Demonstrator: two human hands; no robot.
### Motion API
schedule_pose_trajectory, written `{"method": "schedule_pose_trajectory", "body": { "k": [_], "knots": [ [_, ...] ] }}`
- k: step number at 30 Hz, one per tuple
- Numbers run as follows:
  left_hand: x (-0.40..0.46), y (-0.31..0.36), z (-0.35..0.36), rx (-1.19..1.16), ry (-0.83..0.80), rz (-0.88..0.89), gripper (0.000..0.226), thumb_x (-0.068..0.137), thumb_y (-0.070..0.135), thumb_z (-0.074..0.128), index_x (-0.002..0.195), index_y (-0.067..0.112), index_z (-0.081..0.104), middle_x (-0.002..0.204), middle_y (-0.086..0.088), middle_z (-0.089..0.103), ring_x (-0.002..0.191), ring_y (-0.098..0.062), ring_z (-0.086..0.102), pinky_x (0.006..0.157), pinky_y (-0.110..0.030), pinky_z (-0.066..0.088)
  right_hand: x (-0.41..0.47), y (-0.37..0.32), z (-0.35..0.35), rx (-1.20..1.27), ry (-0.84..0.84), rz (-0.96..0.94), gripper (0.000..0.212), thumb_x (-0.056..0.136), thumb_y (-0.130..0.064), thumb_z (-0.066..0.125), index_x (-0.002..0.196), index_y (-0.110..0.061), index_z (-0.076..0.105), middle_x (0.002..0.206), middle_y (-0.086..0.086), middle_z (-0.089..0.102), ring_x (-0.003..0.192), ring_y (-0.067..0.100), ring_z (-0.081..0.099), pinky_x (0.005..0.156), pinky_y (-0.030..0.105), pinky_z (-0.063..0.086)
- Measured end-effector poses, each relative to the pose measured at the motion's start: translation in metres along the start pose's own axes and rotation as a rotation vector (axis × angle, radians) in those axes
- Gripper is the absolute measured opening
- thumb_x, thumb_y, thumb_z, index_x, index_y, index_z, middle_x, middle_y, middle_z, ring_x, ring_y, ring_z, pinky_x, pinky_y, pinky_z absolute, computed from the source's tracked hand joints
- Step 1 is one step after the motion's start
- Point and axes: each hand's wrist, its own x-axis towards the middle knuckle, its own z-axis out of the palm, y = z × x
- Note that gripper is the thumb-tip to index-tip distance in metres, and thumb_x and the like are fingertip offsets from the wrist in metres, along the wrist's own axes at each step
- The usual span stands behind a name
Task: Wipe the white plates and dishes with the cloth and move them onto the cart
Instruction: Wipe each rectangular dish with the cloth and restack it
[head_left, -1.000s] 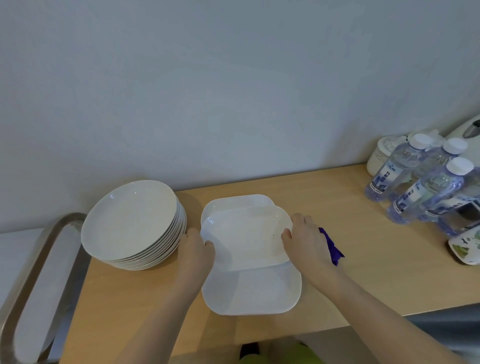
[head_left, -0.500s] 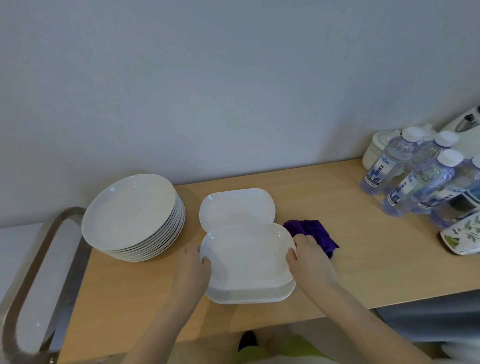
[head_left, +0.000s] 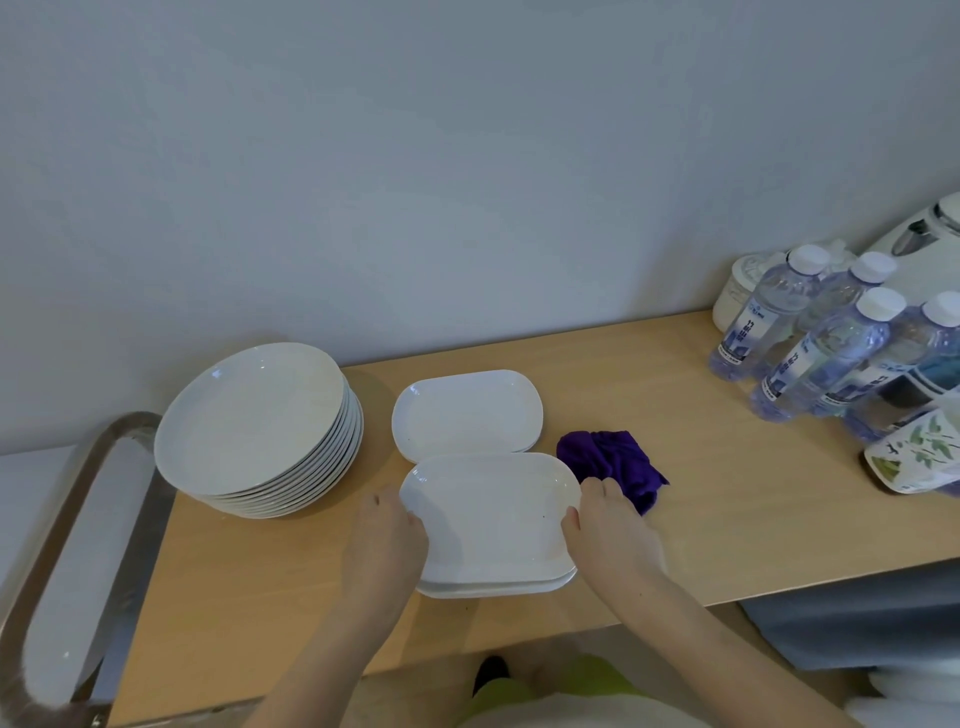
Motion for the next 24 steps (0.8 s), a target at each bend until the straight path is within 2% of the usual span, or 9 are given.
{"method": "schedule_pose_trajectory", "body": {
  "k": [4, 9, 12, 14, 17, 20, 24],
  "knots": [
    [-0.001, 0.000, 0.002, 0.093, -0.006, 0.026, 0.011, 0.091, 0.006, 0.040, 0.098, 0.006, 0.049, 0.099, -0.008, 0.048, 0.086, -0.026, 0.052, 0.069, -0.031, 0.042, -0.001, -0.001, 0.003, -0.041, -0.004, -0.004, 0.015, 0.097, -0.023, 0.035, 0.106, -0.014, 0.042, 0.094, -0.004, 0.034, 0.076, 0.013, 0.042, 0.045, 0.021, 0.022],
    [0.001, -0.002, 0.004, 0.118, -0.001, 0.038, 0.015, 0.088, -0.001, 0.039, 0.099, 0.006, 0.047, 0.102, -0.009, 0.049, 0.087, -0.026, 0.050, 0.068, -0.030, 0.038, 0.007, 0.002, -0.005, -0.023, -0.005, -0.002, 0.006, 0.097, -0.019, 0.036, 0.092, -0.016, 0.037, 0.092, -0.004, 0.040, 0.073, 0.016, 0.044, 0.046, 0.024, 0.023],
    [0.001, -0.006, 0.005, 0.087, 0.008, 0.043, 0.024, 0.085, -0.008, 0.037, 0.102, 0.004, 0.048, 0.104, -0.009, 0.049, 0.084, -0.025, 0.048, 0.064, -0.028, 0.036, 0.023, 0.007, -0.017, 0.030, 0.090, 0.020, 0.015, 0.096, -0.019, 0.036, 0.095, -0.016, 0.050, 0.099, -0.002, 0.054, 0.074, 0.017, 0.047, 0.050, 0.026, 0.029],
    [0.000, -0.007, 0.005, 0.063, 0.003, 0.042, 0.026, 0.084, -0.009, 0.036, 0.103, 0.004, 0.049, 0.104, -0.008, 0.049, 0.086, -0.026, 0.049, 0.062, -0.029, 0.035, 0.034, 0.011, -0.022, 0.049, 0.160, 0.023, 0.020, 0.097, -0.021, 0.037, 0.107, -0.017, 0.053, 0.108, 0.000, 0.053, 0.086, 0.018, 0.050, 0.059, 0.028, 0.036],
    [0.000, -0.007, 0.004, 0.048, -0.016, 0.030, 0.027, 0.083, -0.009, 0.035, 0.102, 0.005, 0.048, 0.104, -0.007, 0.048, 0.087, -0.026, 0.049, 0.061, -0.029, 0.035, 0.049, 0.016, -0.019, -0.051, 0.211, 0.011, 0.029, 0.097, -0.032, 0.040, 0.121, -0.017, 0.047, 0.118, 0.003, 0.046, 0.108, 0.021, 0.044, 0.081, 0.030, 0.040],
    [0.000, -0.007, 0.003, 0.055, -0.021, 0.021, 0.026, 0.083, -0.008, 0.034, 0.099, 0.007, 0.047, 0.101, -0.007, 0.049, 0.084, -0.026, 0.049, 0.060, -0.029, 0.035, 0.062, 0.017, -0.010, -0.131, 0.162, 0.009, 0.044, 0.095, -0.045, 0.044, 0.130, -0.018, 0.040, 0.127, 0.004, 0.042, 0.117, 0.023, 0.040, 0.089, 0.033, 0.039],
    [-0.002, -0.009, 0.002, 0.055, -0.017, 0.015, 0.024, 0.082, -0.008, 0.036, 0.097, 0.007, 0.046, 0.099, -0.009, 0.049, 0.081, -0.026, 0.047, 0.061, -0.031, 0.034, 0.072, 0.018, 0.004, -0.138, 0.058, 0.004, 0.049, 0.095, -0.043, 0.045, 0.135, -0.015, 0.036, 0.137, 0.005, 0.040, 0.126, 0.025, 0.037, 0.096, 0.037, 0.037]
  ]
}}
